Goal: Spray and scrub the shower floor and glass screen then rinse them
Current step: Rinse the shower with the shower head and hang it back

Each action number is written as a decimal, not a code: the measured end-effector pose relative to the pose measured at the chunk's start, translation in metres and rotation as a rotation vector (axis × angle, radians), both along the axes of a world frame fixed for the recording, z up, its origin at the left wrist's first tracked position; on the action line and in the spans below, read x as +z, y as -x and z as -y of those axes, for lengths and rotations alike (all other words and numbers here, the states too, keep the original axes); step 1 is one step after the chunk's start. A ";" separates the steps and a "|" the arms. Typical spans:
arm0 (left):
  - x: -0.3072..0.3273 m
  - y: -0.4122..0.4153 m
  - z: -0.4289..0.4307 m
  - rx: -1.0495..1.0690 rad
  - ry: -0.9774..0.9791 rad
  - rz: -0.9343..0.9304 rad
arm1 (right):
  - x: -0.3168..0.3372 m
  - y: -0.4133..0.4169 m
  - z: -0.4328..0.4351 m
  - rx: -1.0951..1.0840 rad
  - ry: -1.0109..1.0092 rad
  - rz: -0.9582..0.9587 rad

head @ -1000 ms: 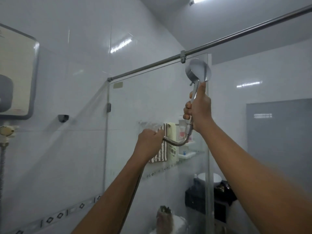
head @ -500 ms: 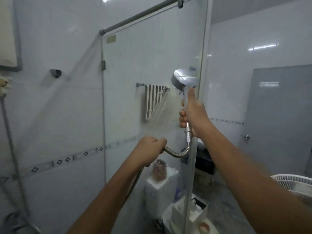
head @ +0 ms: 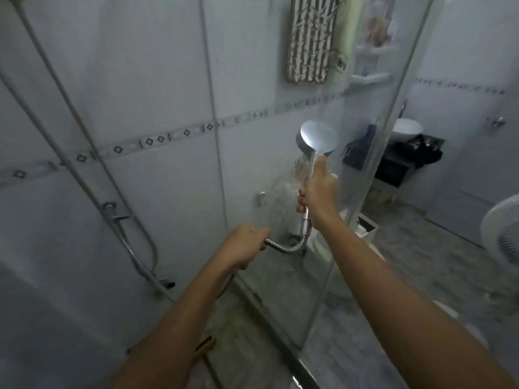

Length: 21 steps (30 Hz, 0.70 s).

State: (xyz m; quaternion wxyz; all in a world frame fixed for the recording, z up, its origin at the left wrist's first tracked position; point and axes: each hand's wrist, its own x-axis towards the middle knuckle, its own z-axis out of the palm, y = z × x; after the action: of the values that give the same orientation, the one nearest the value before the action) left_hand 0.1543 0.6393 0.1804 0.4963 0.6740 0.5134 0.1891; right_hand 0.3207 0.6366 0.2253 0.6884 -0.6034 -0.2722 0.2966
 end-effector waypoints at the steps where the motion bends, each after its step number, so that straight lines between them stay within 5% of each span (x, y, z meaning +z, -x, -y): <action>1: -0.012 0.007 0.001 0.014 0.021 -0.027 | -0.016 0.006 -0.001 -0.002 0.022 -0.037; 12: -0.139 0.161 0.042 0.209 0.245 -0.264 | -0.177 0.148 0.015 0.112 0.365 -0.481; 21: -0.197 0.312 0.121 0.461 0.453 -0.237 | -0.249 0.302 0.067 0.324 0.476 -0.634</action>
State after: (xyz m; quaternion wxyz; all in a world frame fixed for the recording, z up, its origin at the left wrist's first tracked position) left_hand -0.1582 0.5183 -0.0162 0.5146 0.4302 0.7352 0.0978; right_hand 0.0192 0.5698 -0.0232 0.5241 -0.5738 -0.0626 0.6262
